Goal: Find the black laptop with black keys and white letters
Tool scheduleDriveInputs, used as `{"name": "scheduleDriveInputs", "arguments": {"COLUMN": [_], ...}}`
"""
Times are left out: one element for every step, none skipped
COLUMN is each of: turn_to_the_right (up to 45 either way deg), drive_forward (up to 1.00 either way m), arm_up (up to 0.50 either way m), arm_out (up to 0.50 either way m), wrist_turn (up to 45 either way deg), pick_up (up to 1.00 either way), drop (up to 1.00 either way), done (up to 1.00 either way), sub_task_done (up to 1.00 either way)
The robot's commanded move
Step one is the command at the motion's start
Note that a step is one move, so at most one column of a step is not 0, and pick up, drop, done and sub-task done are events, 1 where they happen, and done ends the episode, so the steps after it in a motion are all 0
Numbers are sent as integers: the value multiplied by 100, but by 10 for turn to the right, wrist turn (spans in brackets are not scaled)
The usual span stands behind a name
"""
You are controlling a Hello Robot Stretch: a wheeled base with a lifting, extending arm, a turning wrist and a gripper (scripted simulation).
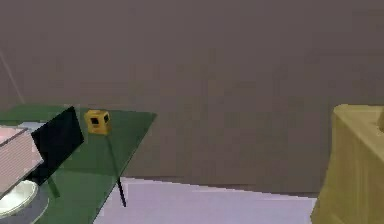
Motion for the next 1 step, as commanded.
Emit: {"name": "scheduleDriveInputs", "arguments": {"turn_to_the_right": [-360], "drive_forward": [0], "arm_up": [0], "arm_out": [0], "wrist_turn": [0], "pick_up": [0], "drop": [0], "done": [0], "sub_task_done": [0]}}
